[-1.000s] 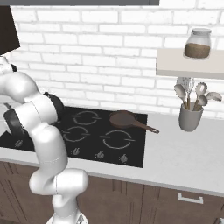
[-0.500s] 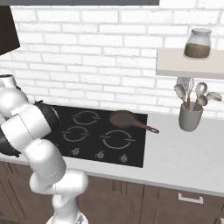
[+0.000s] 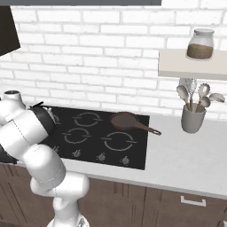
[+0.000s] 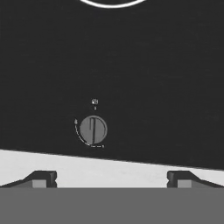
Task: Pick the kettle from the counter and place it on a stove burner. Then turn the burner on.
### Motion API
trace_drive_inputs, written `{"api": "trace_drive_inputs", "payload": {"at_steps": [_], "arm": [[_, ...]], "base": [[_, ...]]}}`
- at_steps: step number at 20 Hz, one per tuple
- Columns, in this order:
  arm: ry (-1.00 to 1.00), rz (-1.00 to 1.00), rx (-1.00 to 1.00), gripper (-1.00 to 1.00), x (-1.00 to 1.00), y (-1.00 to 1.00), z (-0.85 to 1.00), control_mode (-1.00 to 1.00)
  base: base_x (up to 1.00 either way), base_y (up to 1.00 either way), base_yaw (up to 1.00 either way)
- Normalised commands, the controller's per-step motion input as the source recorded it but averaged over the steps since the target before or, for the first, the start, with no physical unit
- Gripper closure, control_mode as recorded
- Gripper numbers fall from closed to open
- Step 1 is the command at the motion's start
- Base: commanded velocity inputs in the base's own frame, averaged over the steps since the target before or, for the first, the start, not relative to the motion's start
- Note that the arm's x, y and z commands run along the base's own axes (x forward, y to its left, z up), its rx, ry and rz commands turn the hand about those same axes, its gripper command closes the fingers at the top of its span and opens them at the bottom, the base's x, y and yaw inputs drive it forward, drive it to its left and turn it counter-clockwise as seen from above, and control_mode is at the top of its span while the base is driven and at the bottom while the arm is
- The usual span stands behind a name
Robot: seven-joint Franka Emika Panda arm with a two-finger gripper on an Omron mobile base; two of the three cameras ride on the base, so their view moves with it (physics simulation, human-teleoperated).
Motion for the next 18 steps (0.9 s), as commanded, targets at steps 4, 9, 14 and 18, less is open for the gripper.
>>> {"api": "trace_drive_inputs", "payload": {"at_steps": [4,9,14,18], "arm": [[0.14,0.0,-0.19,-1.0,0.0,0.46,0.0,-1.0],[0.15,0.0,-0.09,-1.0,0.03,0.25,-0.12,-1.0],[0.0,0.0,0.0,-1.0,0.13,0.01,-0.51,-1.0],[-0.01,0.0,0.0,-1.0,0.0,0.0,-0.41,-1.0]], "base": [[0.0,0.0,0.0],[0.0,0.0,0.0],[0.0,0.0,0.0],[0.0,0.0,0.0]]}}
